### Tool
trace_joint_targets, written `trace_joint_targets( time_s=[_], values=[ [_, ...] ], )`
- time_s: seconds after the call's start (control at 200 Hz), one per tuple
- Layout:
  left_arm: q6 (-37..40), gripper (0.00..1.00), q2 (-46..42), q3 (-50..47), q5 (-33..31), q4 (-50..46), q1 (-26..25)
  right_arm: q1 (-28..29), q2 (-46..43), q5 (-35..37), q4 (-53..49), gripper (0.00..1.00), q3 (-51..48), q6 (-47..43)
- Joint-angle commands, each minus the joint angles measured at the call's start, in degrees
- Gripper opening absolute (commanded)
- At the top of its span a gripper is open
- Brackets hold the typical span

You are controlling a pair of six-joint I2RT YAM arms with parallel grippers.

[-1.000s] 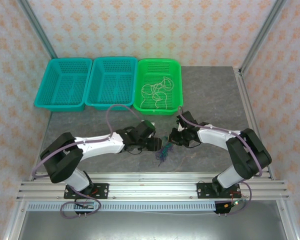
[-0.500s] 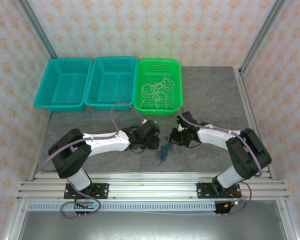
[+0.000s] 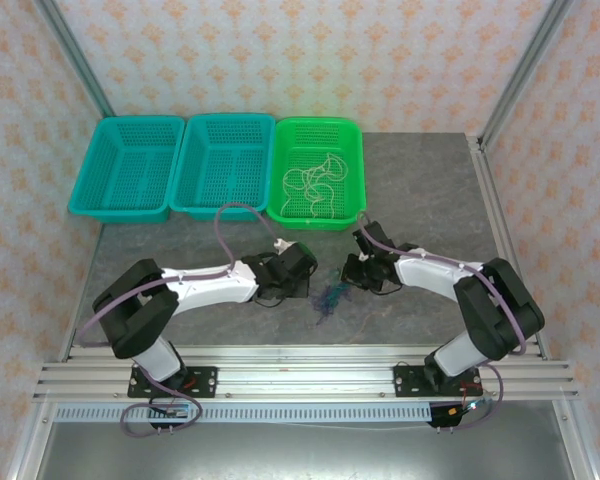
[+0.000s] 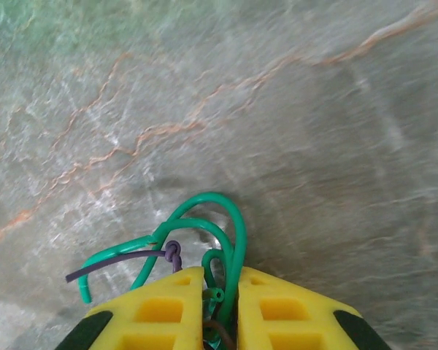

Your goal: Untangle the cables

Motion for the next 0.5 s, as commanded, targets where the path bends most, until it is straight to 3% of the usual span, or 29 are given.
trace_joint_targets(
  time_s=[0.0, 0.16, 0.295, 0.495],
  values=[
    [-2.5, 0.0, -5.3, -0.8, -8.7, -6.0, 0.0, -0.5, -0.8, 13.0, -8.1, 0.15, 0.0, 0.0],
    [-5.0, 0.0, -10.9, -3.3, -11.7, -7.6, 0.7, -2.5, -3.0, 18.8, -10.4, 0.16, -0.5, 1.7],
    [-6.6, 0.0, -15.6, -4.9, -14.1, -9.7, 2.0, -6.4, -5.6, 20.3, -11.4, 0.23, -1.9, 4.1],
    [-5.9, 0.0, -23.0, -7.9, -14.3, -12.0, 5.8, -13.8, -10.4, 23.2, -13.2, 0.16, -4.4, 4.5]
  ],
)
